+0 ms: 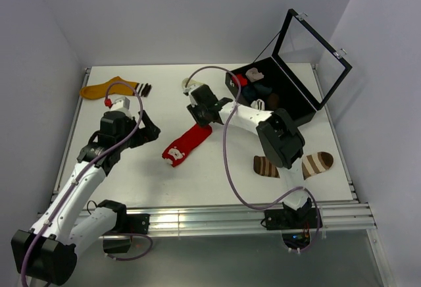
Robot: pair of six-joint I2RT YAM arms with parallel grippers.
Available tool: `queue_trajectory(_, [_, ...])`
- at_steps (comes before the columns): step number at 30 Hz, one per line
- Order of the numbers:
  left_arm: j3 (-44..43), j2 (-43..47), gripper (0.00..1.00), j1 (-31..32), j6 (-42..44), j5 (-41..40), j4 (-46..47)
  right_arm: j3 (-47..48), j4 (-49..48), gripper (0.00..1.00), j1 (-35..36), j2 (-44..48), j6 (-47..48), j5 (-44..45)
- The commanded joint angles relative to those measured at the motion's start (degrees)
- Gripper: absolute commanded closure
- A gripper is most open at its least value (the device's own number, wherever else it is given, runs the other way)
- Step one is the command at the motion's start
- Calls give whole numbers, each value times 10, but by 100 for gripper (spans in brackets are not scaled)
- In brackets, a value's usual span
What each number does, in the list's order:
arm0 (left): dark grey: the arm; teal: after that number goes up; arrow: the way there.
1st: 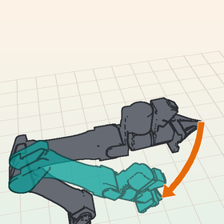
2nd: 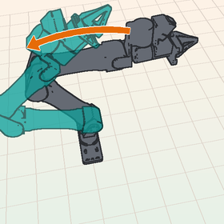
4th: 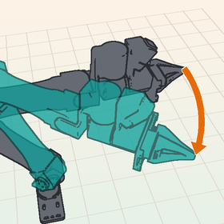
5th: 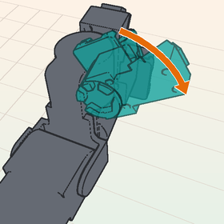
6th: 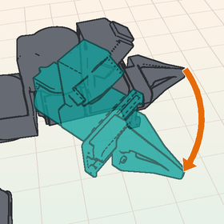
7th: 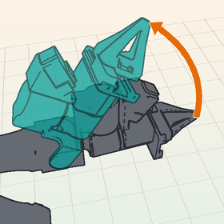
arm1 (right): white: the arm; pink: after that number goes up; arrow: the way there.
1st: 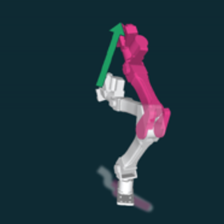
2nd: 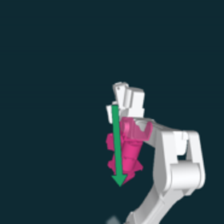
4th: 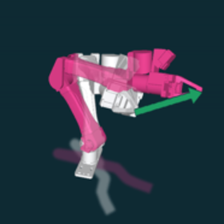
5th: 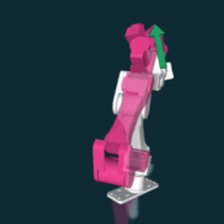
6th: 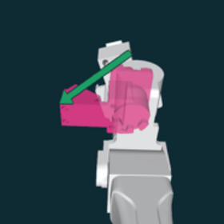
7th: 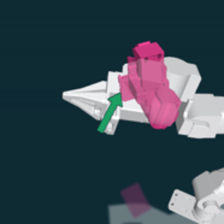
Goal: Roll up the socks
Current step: Roll the sock at the center of the board.
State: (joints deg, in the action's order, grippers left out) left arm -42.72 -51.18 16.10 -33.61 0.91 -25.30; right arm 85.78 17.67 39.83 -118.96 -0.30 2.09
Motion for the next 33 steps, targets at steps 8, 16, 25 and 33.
queue_trajectory(8, [8, -3, 0, -39, -30, -31, 21, -54, -39, 47, 117, 137, 40, 25])
queue_trajectory(16, [4, -36, 1, -138, -18, -46, 0, -98, -58, 44, 217, 116, 37, 23])
queue_trajectory(25, [20, -60, 2, -150, -23, -86, 6, -91, -67, 44, 268, 69, 61, 56])
queue_trajectory(33, [17, -76, 3, -150, -20, -82, 8, -93, -95, 45, 273, 30, 67, 93])
